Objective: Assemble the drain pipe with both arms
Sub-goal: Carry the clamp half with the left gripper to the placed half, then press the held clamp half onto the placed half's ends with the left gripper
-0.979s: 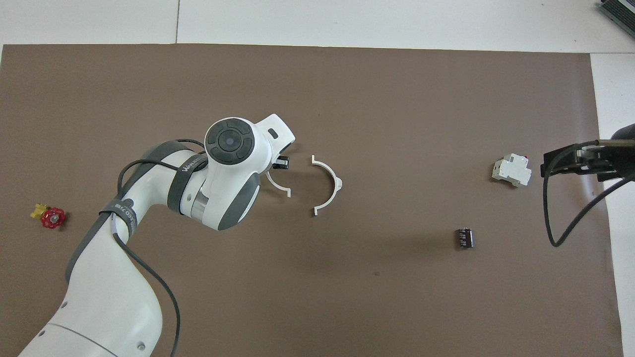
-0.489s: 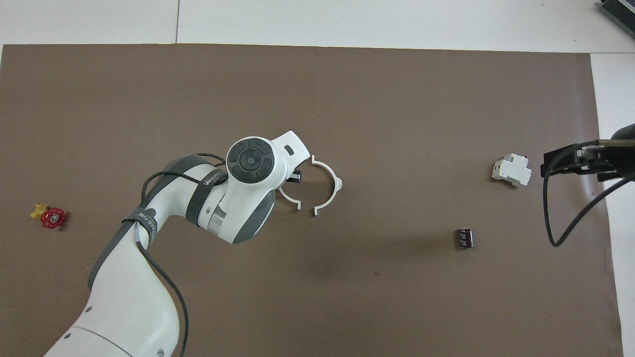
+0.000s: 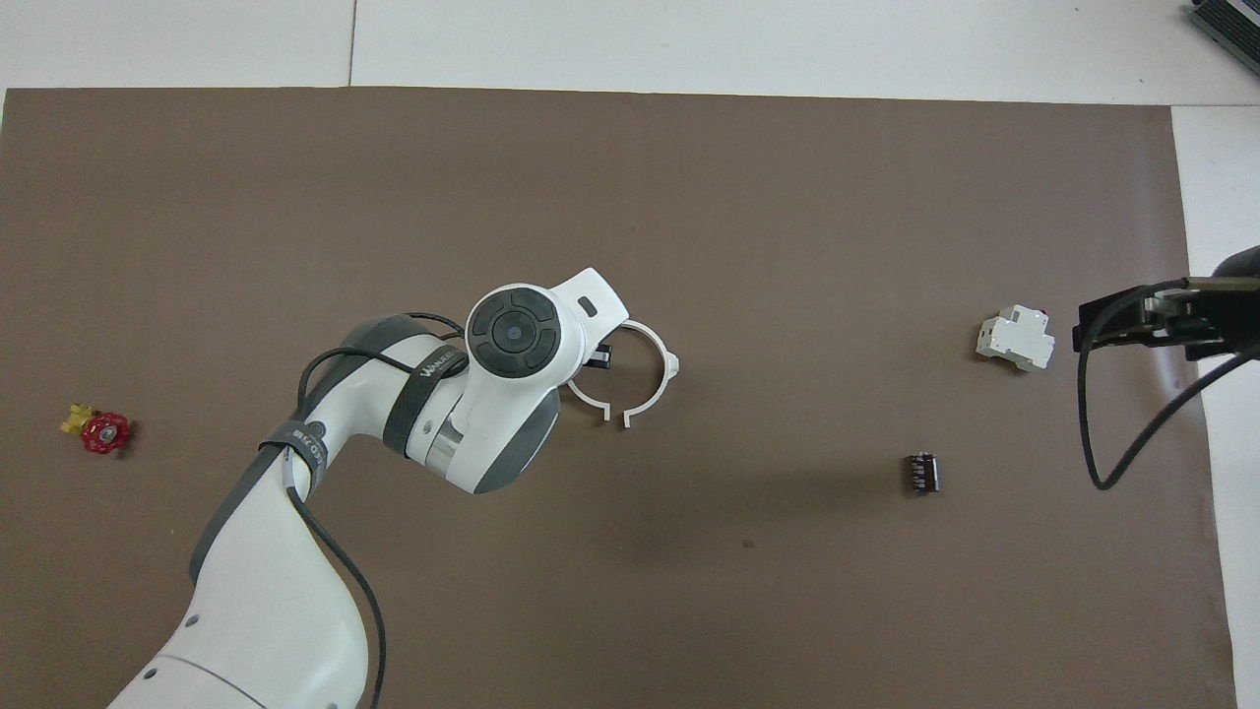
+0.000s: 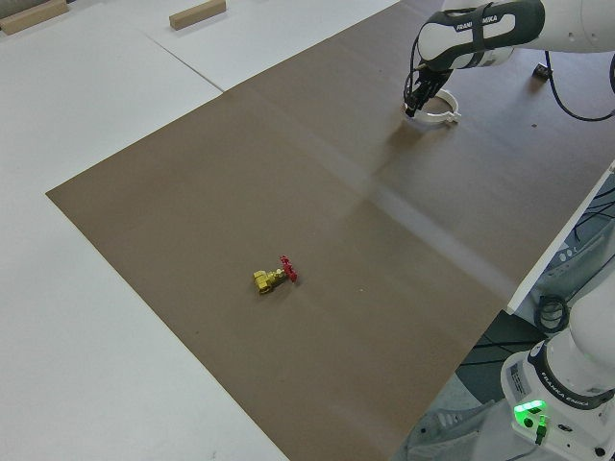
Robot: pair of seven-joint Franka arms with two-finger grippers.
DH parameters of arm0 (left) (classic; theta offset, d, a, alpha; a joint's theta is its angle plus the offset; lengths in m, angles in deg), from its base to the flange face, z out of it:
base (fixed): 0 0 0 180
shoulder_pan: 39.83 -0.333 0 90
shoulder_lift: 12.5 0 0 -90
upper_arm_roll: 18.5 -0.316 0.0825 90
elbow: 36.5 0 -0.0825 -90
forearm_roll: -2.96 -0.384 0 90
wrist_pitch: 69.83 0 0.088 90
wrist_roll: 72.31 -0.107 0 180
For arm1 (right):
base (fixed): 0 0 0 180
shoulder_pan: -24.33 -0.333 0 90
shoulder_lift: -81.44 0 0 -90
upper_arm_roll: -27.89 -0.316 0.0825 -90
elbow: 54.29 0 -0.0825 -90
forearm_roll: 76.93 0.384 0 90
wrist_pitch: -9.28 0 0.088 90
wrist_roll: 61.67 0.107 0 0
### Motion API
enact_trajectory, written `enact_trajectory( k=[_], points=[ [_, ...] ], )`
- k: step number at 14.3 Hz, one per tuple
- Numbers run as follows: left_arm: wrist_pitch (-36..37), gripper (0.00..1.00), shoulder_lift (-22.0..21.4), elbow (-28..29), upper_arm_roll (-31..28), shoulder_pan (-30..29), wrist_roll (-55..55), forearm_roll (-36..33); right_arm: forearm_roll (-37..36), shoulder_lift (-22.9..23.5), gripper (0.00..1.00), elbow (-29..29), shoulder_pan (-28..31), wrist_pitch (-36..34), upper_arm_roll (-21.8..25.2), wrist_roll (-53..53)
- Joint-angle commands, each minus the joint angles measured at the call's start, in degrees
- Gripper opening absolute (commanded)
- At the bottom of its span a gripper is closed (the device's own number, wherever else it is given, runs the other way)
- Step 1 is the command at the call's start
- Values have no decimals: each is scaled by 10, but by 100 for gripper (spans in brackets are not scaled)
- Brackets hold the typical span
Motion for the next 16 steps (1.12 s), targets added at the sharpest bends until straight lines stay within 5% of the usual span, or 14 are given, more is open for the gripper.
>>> enact_trajectory(
  k=[1,16],
  points=[
    [-14,0,-9,15,-8,14,15,-13,0,-1,100,3,2,-1,-1,-11],
    [-7,0,-14,29,-8,25,52,-13,0,-1,100,3,2,-1,0,-11]
  ],
)
